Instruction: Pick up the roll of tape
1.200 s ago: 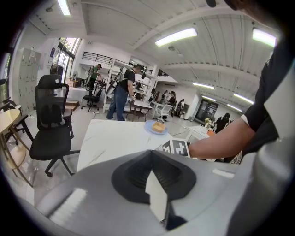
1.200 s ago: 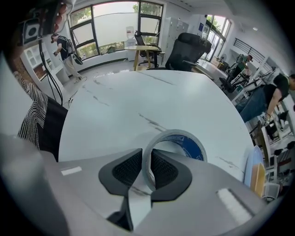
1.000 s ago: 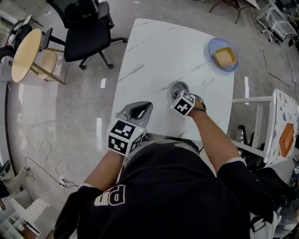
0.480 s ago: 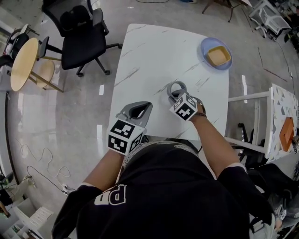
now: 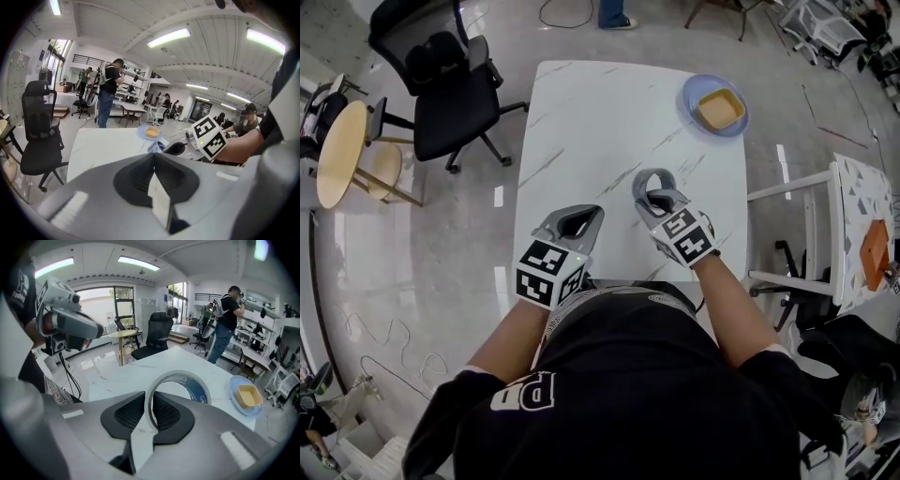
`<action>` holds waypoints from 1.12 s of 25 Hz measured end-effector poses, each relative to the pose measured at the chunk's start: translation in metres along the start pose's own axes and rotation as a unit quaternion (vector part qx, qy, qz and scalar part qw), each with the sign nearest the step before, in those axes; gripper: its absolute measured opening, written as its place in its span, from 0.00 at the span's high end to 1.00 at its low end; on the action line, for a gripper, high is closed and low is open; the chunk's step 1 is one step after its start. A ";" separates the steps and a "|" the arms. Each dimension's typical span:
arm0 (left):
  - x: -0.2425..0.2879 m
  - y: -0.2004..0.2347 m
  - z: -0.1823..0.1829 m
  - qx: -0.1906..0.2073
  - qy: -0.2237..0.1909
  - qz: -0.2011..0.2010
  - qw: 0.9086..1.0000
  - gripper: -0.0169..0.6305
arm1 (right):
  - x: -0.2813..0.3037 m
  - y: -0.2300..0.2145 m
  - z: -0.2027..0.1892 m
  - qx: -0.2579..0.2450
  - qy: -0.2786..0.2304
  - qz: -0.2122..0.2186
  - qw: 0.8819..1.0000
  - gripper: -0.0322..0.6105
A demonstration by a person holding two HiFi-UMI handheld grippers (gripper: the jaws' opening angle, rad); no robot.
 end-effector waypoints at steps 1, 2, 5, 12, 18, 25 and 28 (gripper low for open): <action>0.001 -0.001 0.002 0.002 -0.001 -0.003 1.000 0.88 | -0.007 -0.001 0.000 0.014 -0.013 0.001 1.000 0.87; 0.002 -0.002 0.004 0.004 -0.001 -0.005 1.000 0.88 | -0.014 -0.001 0.000 0.026 -0.026 0.002 0.999 0.87; 0.005 -0.006 0.008 0.013 -0.002 -0.011 1.000 0.88 | -0.035 -0.001 0.001 0.057 -0.068 0.002 0.996 0.87; 0.013 -0.011 0.018 0.024 -0.006 -0.022 0.999 0.88 | -0.076 -0.004 -0.001 0.148 -0.162 0.028 0.975 0.87; 0.014 -0.014 0.027 0.032 -0.015 -0.030 0.999 0.88 | -0.097 -0.002 -0.008 0.204 -0.237 0.049 0.949 0.87; 0.018 -0.020 0.034 0.045 -0.019 -0.039 0.998 0.88 | -0.111 -0.007 -0.030 0.234 -0.270 0.030 0.934 0.87; 0.019 -0.021 0.035 0.049 -0.022 -0.041 0.998 0.88 | -0.113 -0.006 -0.034 0.230 -0.272 0.017 0.934 0.87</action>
Point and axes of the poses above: the fingertips, and each gripper's own axes: x forward along the fingers, y to its left, z out of its top, the point moved 9 cm from there along -x, backward along the fingers, and after that the axes turned 11 degrees about y, right-handed, at the moved point
